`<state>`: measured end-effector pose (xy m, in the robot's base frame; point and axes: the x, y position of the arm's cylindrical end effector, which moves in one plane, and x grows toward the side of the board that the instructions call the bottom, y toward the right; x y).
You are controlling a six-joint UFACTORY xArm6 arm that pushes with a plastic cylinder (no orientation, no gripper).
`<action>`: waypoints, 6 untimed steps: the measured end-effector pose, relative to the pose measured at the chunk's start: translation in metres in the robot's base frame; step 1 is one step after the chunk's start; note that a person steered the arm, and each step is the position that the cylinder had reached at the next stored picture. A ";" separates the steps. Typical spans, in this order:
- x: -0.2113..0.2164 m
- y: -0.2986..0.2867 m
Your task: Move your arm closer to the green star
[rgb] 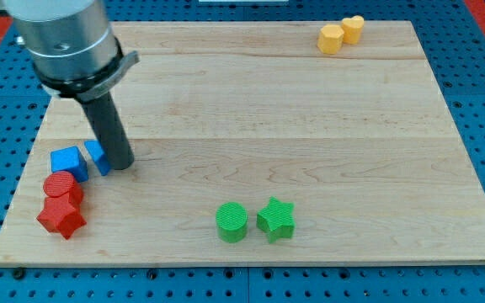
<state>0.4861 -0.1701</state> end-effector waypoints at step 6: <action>0.130 0.196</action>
